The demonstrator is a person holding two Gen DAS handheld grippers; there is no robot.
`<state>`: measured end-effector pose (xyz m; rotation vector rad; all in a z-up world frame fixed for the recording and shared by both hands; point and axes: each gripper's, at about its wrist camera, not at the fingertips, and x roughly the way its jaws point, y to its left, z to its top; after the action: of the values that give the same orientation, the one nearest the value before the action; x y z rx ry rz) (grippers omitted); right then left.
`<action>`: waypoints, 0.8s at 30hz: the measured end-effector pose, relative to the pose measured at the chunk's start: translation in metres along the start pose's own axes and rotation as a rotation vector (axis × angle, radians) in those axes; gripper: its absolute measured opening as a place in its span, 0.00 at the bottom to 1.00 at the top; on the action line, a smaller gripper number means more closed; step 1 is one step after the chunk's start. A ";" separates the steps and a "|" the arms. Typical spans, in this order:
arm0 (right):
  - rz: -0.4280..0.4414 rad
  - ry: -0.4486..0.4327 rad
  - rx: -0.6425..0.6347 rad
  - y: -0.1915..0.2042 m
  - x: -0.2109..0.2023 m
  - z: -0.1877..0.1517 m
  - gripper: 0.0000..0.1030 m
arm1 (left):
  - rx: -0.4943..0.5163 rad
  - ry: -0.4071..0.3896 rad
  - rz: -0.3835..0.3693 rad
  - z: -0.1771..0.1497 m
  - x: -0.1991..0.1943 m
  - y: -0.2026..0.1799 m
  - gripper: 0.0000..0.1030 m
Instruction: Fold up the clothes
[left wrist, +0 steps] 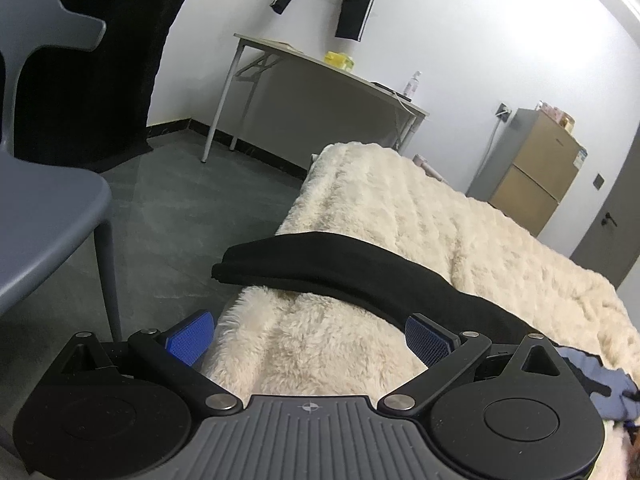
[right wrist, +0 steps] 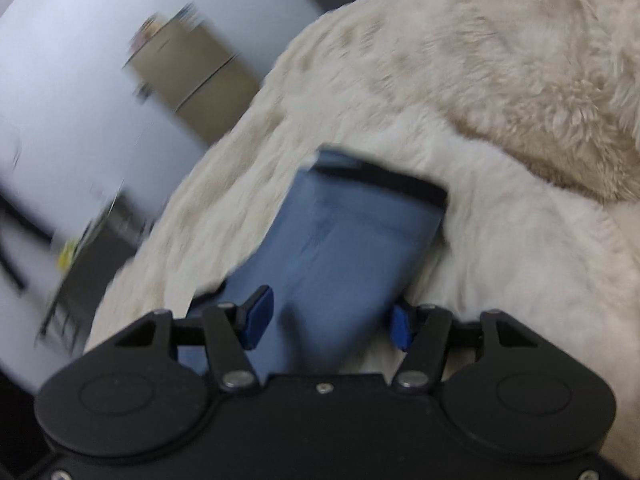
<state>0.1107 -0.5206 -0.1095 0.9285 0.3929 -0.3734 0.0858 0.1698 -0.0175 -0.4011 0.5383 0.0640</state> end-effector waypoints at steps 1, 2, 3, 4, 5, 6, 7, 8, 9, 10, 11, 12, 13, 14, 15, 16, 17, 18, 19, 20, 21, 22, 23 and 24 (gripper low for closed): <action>-0.003 -0.010 0.011 0.000 0.003 0.004 0.27 | 0.006 -0.001 0.001 -0.001 -0.001 -0.002 0.98; 0.007 -0.024 -0.005 0.003 -0.001 0.005 0.08 | 0.015 -0.003 0.003 -0.001 -0.002 -0.003 0.98; 0.019 -0.037 -0.023 0.007 -0.006 0.007 0.07 | 0.021 -0.003 0.003 -0.002 -0.003 -0.004 0.98; 0.048 -0.056 -0.057 0.013 -0.015 0.010 0.05 | 0.027 -0.003 0.002 -0.002 -0.003 -0.005 0.98; 0.076 -0.075 -0.095 0.020 -0.026 0.013 0.04 | 0.034 -0.003 0.001 -0.003 -0.003 -0.006 0.98; 0.093 -0.088 -0.118 0.025 -0.035 0.015 0.04 | 0.039 -0.001 0.000 -0.003 -0.003 -0.007 0.98; 0.116 -0.109 -0.143 0.031 -0.048 0.020 0.03 | 0.042 0.004 -0.001 -0.003 -0.002 -0.007 0.98; 0.128 -0.119 -0.152 0.033 -0.054 0.024 0.03 | 0.046 0.008 -0.002 -0.003 -0.001 -0.008 0.98; 0.142 -0.148 -0.169 0.036 -0.068 0.032 0.03 | 0.049 0.011 -0.003 -0.004 0.000 -0.008 0.98; 0.157 -0.179 -0.187 0.038 -0.082 0.042 0.03 | 0.051 0.011 -0.004 -0.004 0.000 -0.008 0.98; 0.153 -0.210 -0.185 0.036 -0.091 0.051 0.03 | 0.054 0.011 -0.005 -0.004 0.000 -0.009 0.98; 0.148 -0.241 -0.182 0.033 -0.099 0.061 0.03 | 0.057 0.011 -0.006 -0.004 0.000 -0.009 0.98; 0.142 -0.271 -0.169 0.028 -0.107 0.075 0.03 | 0.059 0.011 -0.007 -0.004 0.000 -0.009 0.98; 0.093 -0.294 -0.193 0.021 -0.112 0.088 0.03 | 0.062 0.011 -0.009 -0.005 0.000 -0.009 0.98; 0.041 -0.317 -0.219 0.015 -0.116 0.101 0.04 | 0.065 0.011 -0.010 -0.005 0.000 -0.009 0.98; -0.038 -0.311 -0.269 0.012 -0.114 0.107 0.08 | 0.068 0.011 -0.011 -0.005 0.000 -0.010 0.98; -0.119 -0.302 -0.321 0.009 -0.111 0.113 0.17 | 0.070 0.011 -0.012 -0.005 0.000 -0.010 0.98; -0.263 -0.271 -0.363 0.004 -0.107 0.118 0.18 | 0.073 0.011 -0.013 -0.005 0.000 -0.010 0.98; -0.412 -0.238 -0.402 -0.001 -0.103 0.123 0.24 | 0.076 0.011 -0.014 -0.005 0.000 -0.010 0.98; -0.455 -0.248 -0.400 -0.002 -0.105 0.123 0.26 | 0.078 0.011 -0.015 -0.005 0.000 -0.010 0.98; -0.493 -0.339 -0.401 -0.001 -0.119 0.118 0.30 | 0.079 0.011 -0.016 -0.006 0.000 -0.010 0.98; -0.528 -0.408 -0.442 0.007 -0.126 0.110 0.43 | 0.075 0.010 -0.016 -0.006 0.001 -0.010 0.98; -0.525 -0.440 -0.506 0.019 -0.129 0.099 0.52 | 0.071 0.010 -0.016 -0.006 0.001 -0.009 0.98; -0.517 -0.469 -0.573 0.032 -0.131 0.088 0.53 | 0.066 0.009 -0.017 -0.006 0.001 -0.009 0.98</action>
<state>0.0264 -0.5578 0.0229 0.1513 0.2768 -0.8772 0.0853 0.1594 -0.0194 -0.3412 0.5446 0.0281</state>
